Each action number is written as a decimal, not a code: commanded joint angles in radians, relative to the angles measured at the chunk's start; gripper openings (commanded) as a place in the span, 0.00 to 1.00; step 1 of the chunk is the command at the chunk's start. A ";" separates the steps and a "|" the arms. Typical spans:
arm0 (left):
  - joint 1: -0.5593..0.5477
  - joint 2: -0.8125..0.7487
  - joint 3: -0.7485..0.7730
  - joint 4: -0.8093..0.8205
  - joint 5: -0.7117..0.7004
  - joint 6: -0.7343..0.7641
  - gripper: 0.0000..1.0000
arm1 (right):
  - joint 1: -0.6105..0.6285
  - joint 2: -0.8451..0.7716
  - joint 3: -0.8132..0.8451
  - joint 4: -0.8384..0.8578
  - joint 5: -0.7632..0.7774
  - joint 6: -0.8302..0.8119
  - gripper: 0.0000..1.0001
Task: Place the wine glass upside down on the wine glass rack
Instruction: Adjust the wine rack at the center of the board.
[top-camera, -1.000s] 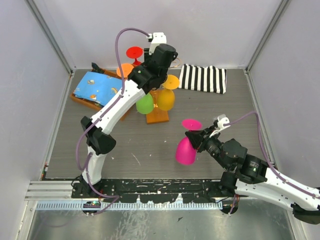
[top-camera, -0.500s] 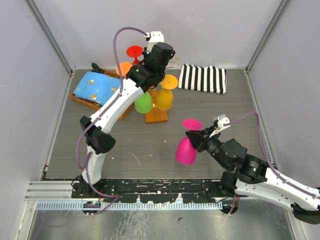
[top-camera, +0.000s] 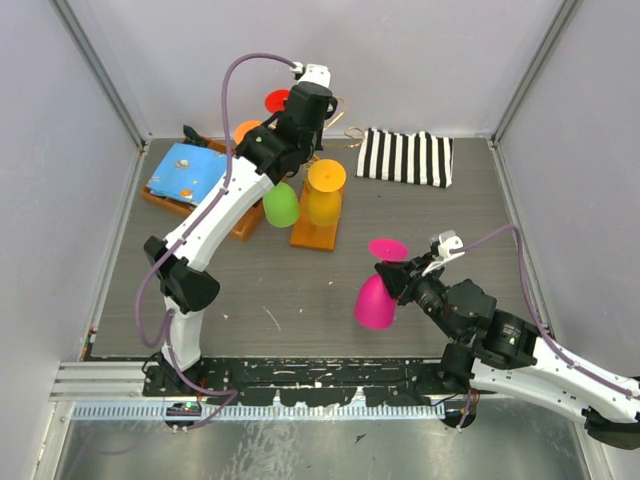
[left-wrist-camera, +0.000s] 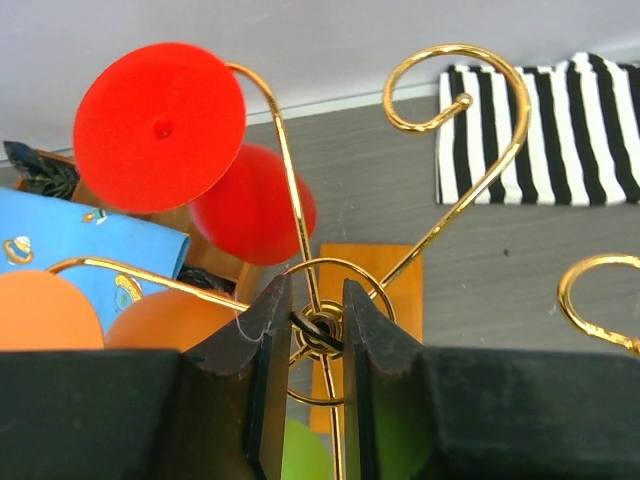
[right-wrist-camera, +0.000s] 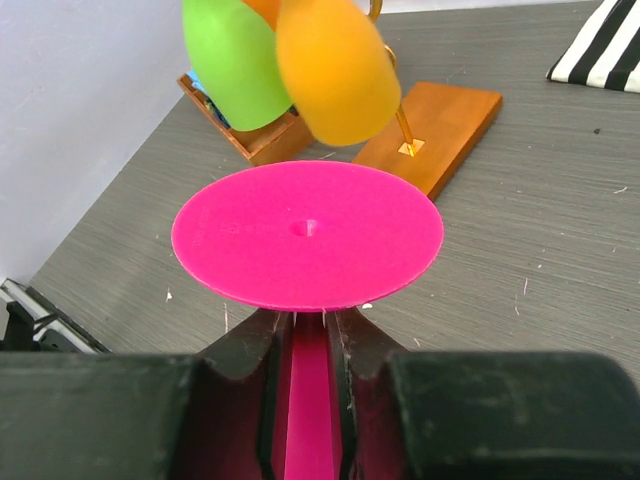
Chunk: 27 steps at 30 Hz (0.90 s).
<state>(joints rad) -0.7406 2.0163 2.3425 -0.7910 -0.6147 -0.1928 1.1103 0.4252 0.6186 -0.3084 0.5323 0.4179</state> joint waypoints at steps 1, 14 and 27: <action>0.005 -0.067 -0.036 -0.100 0.106 0.071 0.00 | 0.004 0.003 0.012 0.037 0.028 0.000 0.01; 0.050 -0.046 -0.009 -0.110 0.232 0.176 0.00 | 0.003 -0.001 0.003 0.039 0.038 0.000 0.01; 0.044 -0.086 -0.086 -0.083 0.376 0.186 0.00 | 0.003 -0.010 0.026 0.012 0.083 -0.050 0.01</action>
<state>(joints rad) -0.6945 1.9621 2.3035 -0.8093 -0.3035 -0.0338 1.1103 0.4252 0.6121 -0.3229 0.5728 0.4065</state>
